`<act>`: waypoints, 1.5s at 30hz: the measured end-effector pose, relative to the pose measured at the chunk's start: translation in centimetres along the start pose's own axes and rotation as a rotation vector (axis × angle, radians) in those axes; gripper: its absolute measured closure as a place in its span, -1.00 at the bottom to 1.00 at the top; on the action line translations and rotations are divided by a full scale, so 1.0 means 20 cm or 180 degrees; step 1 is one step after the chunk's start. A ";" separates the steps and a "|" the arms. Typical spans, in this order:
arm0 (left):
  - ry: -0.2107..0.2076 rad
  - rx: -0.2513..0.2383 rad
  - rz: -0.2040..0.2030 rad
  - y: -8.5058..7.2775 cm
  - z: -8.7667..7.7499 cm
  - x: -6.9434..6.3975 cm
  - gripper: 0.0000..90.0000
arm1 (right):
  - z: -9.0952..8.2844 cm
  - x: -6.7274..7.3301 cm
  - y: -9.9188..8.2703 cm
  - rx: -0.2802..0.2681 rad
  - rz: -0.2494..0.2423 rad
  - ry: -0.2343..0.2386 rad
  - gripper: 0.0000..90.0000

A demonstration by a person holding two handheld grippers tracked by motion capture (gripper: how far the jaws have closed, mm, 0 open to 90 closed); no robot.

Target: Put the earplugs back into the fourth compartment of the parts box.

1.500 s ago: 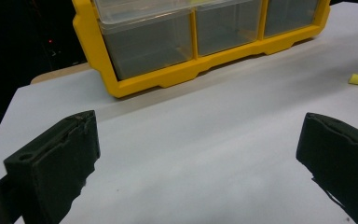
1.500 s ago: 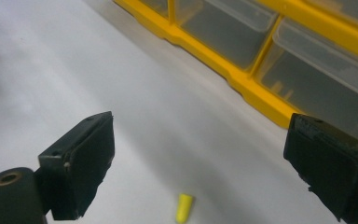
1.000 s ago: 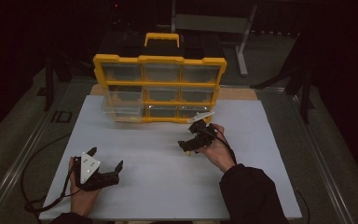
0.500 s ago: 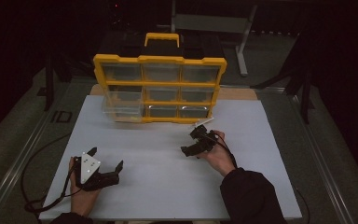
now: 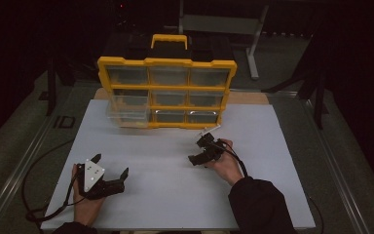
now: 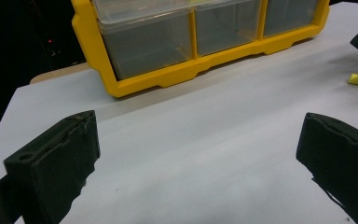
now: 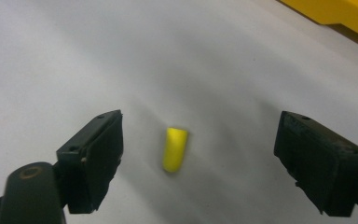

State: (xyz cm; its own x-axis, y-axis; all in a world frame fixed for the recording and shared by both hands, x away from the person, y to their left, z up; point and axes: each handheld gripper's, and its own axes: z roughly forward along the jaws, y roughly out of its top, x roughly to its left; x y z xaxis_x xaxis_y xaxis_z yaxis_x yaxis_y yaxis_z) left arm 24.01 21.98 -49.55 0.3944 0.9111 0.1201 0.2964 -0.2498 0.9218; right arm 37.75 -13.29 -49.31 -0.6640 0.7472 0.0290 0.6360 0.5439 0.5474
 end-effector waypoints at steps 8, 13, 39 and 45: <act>0.0000 -0.0001 0.0001 0.00 0.00 0.00 -1.00 | 0.02 -0.01 -0.02 0.0059 0.0035 -0.0040 -0.52; 0.0001 0.0000 0.0001 0.00 0.00 0.00 -1.00 | 0.03 -0.01 -0.02 0.0092 0.0029 -0.0037 -0.34; -0.0002 0.0001 0.0004 0.00 0.00 0.00 -1.00 | 0.04 0.05 -0.01 0.0305 -0.0230 0.0046 0.69; -0.0003 -0.0001 0.0002 0.00 0.00 0.00 -1.00 | 0.04 0.05 -0.01 0.0329 -0.0287 0.0011 0.78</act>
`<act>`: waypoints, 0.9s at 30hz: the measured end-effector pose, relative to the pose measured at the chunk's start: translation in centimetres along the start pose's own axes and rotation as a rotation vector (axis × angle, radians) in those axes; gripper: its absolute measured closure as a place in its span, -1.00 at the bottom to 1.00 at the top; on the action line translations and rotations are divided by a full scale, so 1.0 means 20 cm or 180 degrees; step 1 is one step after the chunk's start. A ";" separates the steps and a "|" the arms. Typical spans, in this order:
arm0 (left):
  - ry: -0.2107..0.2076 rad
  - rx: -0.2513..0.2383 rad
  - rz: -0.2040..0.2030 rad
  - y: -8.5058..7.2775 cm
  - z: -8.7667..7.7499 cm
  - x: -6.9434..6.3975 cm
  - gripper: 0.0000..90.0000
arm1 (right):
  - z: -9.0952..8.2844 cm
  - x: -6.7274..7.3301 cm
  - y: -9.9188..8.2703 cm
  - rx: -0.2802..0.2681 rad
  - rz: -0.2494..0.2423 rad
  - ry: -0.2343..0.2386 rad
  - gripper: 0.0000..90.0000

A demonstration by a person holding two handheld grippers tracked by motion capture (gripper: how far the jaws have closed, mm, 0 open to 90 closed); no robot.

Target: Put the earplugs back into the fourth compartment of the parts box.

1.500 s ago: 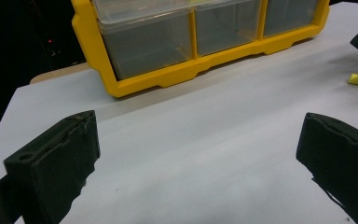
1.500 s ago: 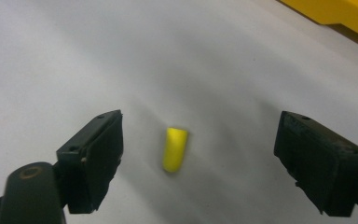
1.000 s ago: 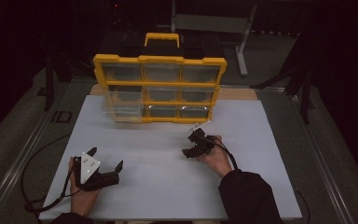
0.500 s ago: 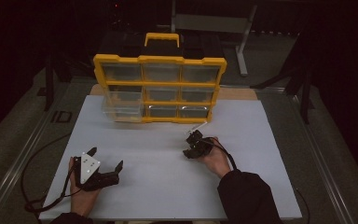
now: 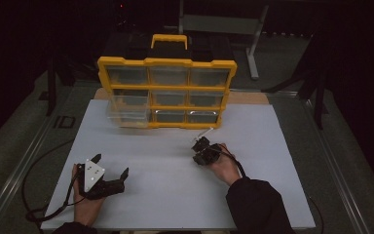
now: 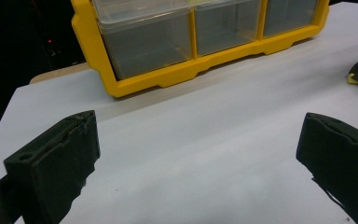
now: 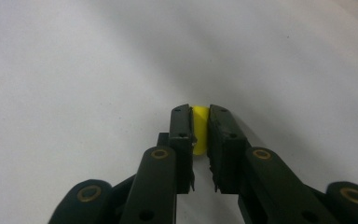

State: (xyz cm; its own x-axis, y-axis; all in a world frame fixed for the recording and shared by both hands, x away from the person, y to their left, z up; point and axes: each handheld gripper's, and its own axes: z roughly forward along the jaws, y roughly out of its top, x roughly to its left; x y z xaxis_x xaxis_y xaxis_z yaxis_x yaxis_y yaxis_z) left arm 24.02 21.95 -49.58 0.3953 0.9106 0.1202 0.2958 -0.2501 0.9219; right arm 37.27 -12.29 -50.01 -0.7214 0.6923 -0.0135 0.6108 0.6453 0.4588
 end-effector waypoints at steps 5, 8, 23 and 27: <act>0.0001 0.0001 0.0000 0.00 0.00 0.00 -1.00 | 0.00 0.00 0.00 -0.0019 0.0015 -0.0011 0.79; -0.0002 -0.0001 -0.0002 0.00 0.00 0.00 -1.00 | -0.01 0.00 0.00 -0.0045 0.0041 -0.0015 0.79; -0.0003 0.0003 -0.0002 0.00 0.00 0.00 -1.00 | -0.08 0.00 0.02 -0.0197 0.0099 0.0020 0.78; 0.0000 0.0000 -0.0001 0.00 0.00 0.00 -1.00 | -0.10 0.00 0.03 -0.0247 0.0131 0.0050 0.78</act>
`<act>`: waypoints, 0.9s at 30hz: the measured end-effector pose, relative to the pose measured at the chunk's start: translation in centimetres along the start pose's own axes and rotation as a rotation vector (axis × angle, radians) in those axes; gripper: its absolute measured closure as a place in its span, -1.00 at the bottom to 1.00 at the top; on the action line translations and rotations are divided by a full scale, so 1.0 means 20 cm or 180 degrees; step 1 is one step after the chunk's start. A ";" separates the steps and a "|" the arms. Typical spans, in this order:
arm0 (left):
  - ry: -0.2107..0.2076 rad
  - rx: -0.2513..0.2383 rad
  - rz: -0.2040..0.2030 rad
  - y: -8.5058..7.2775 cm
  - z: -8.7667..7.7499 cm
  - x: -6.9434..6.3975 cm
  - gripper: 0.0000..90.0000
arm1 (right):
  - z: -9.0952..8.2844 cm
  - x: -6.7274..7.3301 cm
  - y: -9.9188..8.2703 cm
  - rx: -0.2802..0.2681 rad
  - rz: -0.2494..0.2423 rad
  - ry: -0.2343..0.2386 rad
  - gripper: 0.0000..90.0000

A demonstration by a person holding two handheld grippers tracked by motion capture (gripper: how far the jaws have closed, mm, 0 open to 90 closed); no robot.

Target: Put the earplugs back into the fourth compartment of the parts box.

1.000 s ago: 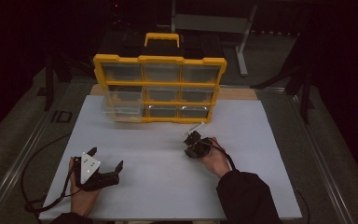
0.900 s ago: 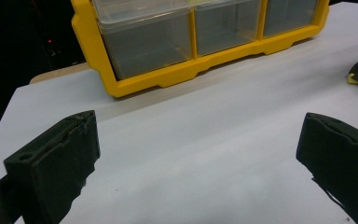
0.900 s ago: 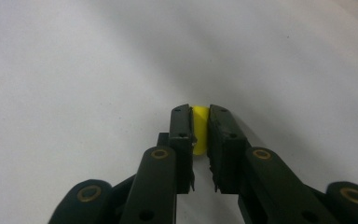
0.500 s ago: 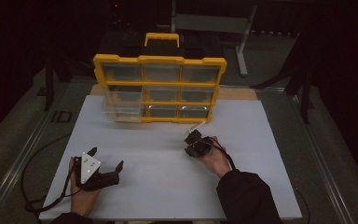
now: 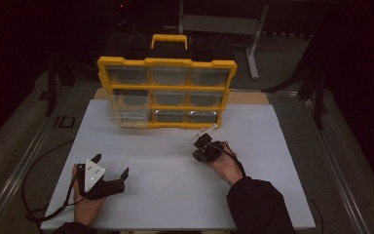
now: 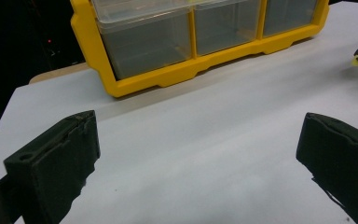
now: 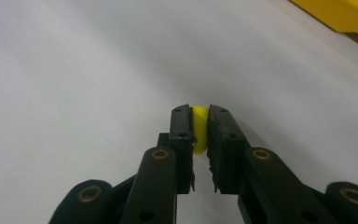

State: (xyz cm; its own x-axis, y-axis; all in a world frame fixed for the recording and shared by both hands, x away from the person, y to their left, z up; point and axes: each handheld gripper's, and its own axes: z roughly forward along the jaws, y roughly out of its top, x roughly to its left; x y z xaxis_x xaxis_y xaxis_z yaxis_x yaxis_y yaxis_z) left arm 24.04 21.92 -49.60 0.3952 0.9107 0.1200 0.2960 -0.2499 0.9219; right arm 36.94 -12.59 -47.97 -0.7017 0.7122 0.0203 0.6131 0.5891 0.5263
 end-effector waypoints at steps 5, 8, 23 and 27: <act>0.0001 0.0001 0.0001 0.00 0.00 0.00 -1.00 | -0.02 0.00 0.00 -0.0046 -0.0002 0.0013 0.78; 0.0001 0.0003 0.0001 0.00 0.00 0.00 -1.00 | -0.03 0.00 0.01 -0.0076 -0.0010 0.0013 0.78; 0.0001 0.0002 0.0002 0.00 0.00 0.00 -1.00 | -0.09 0.03 0.06 -0.0181 -0.0013 0.0043 0.78; 0.0002 0.0001 0.0004 0.00 0.00 0.00 -1.00 | -0.11 0.03 0.08 -0.0223 -0.0018 0.0063 0.78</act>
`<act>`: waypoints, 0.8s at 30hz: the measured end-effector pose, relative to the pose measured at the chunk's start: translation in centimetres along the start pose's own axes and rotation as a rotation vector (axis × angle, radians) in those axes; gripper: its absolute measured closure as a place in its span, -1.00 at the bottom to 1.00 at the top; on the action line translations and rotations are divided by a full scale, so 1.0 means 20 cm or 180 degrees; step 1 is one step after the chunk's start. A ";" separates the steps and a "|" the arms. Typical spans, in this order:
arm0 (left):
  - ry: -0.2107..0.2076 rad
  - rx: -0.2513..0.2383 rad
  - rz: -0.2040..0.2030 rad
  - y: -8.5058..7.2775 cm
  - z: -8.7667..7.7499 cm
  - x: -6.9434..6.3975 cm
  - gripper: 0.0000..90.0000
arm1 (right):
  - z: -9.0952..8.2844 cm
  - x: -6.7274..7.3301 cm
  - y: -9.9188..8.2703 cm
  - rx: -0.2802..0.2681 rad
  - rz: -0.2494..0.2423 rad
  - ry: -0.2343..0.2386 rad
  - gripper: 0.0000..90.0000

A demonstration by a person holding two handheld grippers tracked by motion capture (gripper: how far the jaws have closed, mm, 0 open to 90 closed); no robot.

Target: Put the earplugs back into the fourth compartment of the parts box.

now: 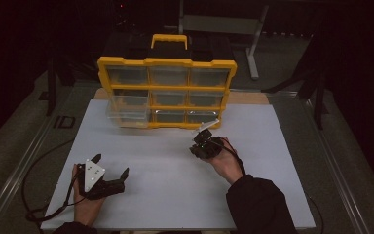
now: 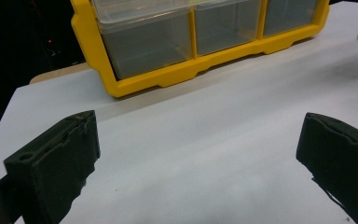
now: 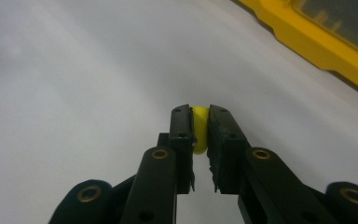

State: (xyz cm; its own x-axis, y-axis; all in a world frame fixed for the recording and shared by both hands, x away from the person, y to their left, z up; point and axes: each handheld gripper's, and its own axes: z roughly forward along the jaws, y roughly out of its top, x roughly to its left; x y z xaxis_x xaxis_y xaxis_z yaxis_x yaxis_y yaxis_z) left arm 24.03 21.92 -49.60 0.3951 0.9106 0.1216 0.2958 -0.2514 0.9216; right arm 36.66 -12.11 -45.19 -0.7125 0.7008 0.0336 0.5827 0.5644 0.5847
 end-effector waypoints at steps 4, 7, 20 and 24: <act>-0.0001 -0.0001 -0.0003 0.00 0.00 0.00 -1.00 | -0.02 0.00 0.02 -0.0043 0.0010 0.0010 0.78; 0.0000 0.0000 -0.0004 0.00 0.00 0.00 -1.00 | -0.03 0.00 0.04 -0.0069 0.0012 0.0022 0.78; -0.0001 0.0000 -0.0003 0.00 0.00 0.00 -1.00 | -0.09 0.01 0.11 -0.0198 0.0008 0.0087 0.78; 0.0000 -0.0001 -0.0003 0.00 0.00 0.00 -1.00 | -0.11 0.01 0.14 -0.0223 0.0010 0.0105 0.78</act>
State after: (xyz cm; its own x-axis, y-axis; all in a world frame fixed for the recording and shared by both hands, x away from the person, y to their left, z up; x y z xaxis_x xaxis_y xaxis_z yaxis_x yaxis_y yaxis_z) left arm 24.04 21.91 -49.62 0.3949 0.9108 0.1207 0.2960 -0.2504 0.9218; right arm 37.14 -11.38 -41.75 -0.7240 0.6871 0.0615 0.5569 0.5296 0.6398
